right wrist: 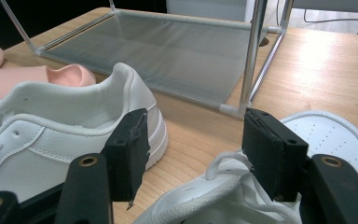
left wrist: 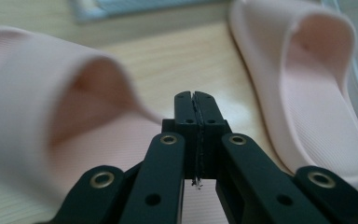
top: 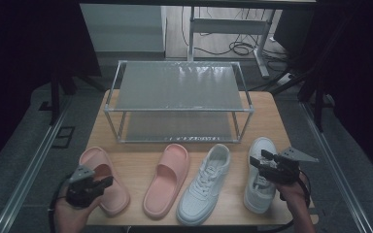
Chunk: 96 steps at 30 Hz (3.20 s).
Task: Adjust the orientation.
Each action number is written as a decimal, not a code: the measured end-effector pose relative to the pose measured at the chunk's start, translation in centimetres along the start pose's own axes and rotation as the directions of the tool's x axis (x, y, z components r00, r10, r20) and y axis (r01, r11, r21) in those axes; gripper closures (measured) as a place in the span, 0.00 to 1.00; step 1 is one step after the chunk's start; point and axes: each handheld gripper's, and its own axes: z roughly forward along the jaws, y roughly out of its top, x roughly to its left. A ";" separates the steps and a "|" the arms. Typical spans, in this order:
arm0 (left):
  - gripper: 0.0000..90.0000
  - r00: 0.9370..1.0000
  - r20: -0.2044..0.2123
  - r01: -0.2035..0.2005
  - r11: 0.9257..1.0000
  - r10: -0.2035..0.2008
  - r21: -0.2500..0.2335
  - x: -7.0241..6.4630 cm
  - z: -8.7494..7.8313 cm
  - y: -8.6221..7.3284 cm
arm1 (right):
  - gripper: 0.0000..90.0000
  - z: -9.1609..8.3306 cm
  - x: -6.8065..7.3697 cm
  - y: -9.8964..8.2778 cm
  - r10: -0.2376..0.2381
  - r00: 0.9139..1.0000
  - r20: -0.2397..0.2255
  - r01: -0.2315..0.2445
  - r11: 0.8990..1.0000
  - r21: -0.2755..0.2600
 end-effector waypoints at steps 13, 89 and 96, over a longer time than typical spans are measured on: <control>1.00 0.980 -0.141 0.132 0.990 -0.139 -0.055 8.2 -1.7 0.2 | 0.46 0.1 0.1 0.0 -0.001 1.000 0.002 0.001 1.000 0.003; 1.00 1.000 -0.015 0.029 0.991 -0.027 0.128 6.1 10.4 5.2 | 0.46 0.5 -0.3 -0.4 0.004 1.000 0.009 -0.004 1.000 0.022; 1.00 1.000 -0.002 0.005 0.993 -0.005 0.116 5.6 10.8 5.4 | 0.46 0.5 -0.3 -0.4 0.005 1.000 0.010 -0.005 1.000 0.023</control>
